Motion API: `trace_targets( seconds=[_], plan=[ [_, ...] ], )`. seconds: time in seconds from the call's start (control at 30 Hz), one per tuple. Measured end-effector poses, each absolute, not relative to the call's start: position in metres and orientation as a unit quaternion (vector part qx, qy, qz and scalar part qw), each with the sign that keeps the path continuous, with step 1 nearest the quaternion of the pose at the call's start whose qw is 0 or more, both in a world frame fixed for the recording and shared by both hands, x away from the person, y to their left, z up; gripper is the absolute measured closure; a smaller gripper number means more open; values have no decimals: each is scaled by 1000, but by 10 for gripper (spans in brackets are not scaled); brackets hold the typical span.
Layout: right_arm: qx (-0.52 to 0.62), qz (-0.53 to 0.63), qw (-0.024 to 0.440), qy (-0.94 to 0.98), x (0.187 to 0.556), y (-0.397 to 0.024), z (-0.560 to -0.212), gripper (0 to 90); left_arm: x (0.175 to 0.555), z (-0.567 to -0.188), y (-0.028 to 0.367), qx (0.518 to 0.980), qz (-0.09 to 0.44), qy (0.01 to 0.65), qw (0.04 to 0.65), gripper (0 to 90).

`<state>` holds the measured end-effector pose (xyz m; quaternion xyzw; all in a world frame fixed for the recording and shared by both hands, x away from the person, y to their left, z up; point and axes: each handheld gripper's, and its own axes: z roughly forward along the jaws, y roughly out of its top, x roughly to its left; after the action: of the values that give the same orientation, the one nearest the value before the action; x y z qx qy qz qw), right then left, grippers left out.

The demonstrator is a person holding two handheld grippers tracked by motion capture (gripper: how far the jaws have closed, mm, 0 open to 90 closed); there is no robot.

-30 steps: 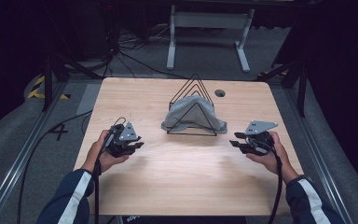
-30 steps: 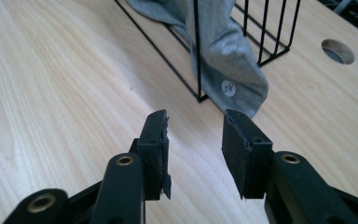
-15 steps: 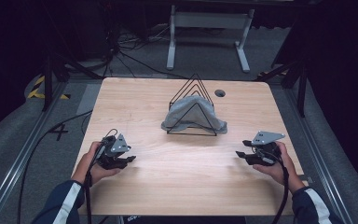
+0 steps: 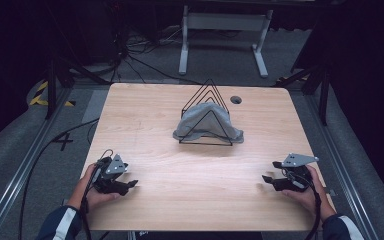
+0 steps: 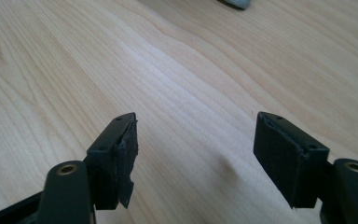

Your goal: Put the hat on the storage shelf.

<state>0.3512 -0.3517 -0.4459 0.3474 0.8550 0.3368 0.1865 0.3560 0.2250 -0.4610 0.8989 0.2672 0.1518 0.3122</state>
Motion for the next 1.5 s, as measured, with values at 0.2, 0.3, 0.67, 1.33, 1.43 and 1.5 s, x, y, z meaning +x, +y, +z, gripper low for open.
trace_targets(
  seconds=[0.2, 0.3, 0.67, 1.33, 1.43, 1.5],
  plan=[
    [371, 347, 185, 841, 340, -363, -456, 278, 350, -471, 235, 893, 128, 281, 329, 270],
    [386, 350, 183, 833, 334, -370, -463, 263, 348, -477, 240, 879, 117, 296, 356, 250],
    [407, 356, 197, 818, 328, -375, -468, 218, 346, -482, 241, 867, 127, 308, 372, 178],
    [421, 354, 202, 810, 328, -376, -468, 214, 347, -482, 241, 868, 127, 309, 367, 156],
    [421, 354, 202, 810, 328, -376, -468, 214, 347, -482, 241, 868, 127, 309, 367, 155],
    [421, 354, 202, 810, 328, -376, -468, 214, 347, -482, 241, 868, 127, 310, 367, 154]
  ],
)
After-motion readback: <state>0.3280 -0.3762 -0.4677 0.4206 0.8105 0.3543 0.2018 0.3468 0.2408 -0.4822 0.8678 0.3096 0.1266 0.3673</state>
